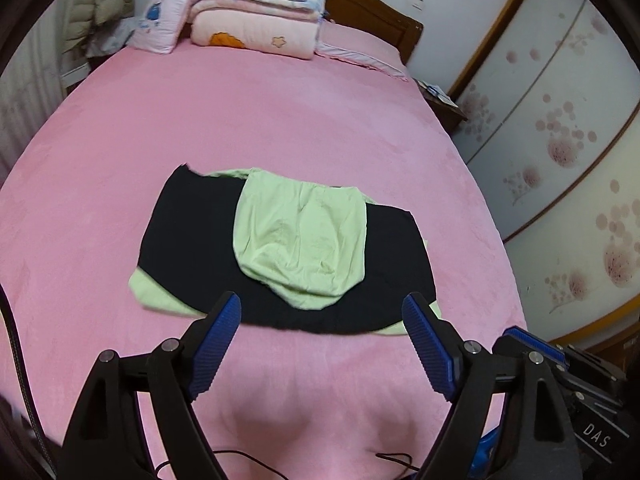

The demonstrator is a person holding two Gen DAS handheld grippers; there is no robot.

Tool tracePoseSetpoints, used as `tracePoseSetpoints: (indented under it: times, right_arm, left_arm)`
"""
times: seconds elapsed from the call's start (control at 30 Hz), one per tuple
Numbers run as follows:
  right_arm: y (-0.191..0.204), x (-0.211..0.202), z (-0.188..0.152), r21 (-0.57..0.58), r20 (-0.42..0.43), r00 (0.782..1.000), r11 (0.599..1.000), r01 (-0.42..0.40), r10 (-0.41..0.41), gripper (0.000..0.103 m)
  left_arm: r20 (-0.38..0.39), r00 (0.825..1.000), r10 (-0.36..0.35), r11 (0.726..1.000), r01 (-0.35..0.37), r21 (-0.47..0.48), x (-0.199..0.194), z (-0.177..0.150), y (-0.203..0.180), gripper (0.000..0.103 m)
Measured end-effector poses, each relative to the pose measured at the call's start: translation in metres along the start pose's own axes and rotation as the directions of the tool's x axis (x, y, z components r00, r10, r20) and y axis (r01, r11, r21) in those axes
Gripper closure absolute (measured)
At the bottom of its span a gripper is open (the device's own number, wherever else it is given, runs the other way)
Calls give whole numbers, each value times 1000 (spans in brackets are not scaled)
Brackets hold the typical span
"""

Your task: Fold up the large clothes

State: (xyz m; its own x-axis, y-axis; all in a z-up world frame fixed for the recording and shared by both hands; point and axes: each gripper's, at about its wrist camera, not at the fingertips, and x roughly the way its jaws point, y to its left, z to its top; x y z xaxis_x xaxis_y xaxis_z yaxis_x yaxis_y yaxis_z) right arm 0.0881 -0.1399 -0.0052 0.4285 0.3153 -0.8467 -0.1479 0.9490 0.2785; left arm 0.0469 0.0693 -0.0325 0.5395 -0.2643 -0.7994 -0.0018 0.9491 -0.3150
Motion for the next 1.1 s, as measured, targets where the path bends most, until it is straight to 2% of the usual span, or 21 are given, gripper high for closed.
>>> tracePoseSetpoints:
  times: [0.1,0.3,0.47,0.57,0.73,0.87,1.1]
  right_arm:
    - [-2,-10,-15,-12,-22,1000,1000,-19,18,85]
    - [-3,-26,-40,-23,-71,995,998,-64,63,85]
    - [1,-32,-45,-27,-88,992,996,-88,85,85]
    - [6,-36,-44,-51,-73,995,996,-71,67,85]
    - [9,-31,-42,-20,-101,989,994,-107,104,85]
    - [14,-18,-38,-70,-70,997,997,-20,15,85]
    - [12,45,-23,-47,-35,999,999,8,-10,85]
  left_arm:
    - [-14,1000,-8,1000,7,-27,-13,-14,0,21]
    - [-15,1000,20,999,-21,-42,-29,-40,5,20]
    - [-59,998,15,997,-20,-70,-20,-51,13,20]
    - [-80,997,14,996,-22,-90,-11,-52,21,20]
    - [-129,992,6,989,-25,-146,14,-54,44,20]
    - [-170,985,30,980,-62,-187,46,-53,71,20]
    - [-199,980,19,945,-83,-318,110,-47,129,20]
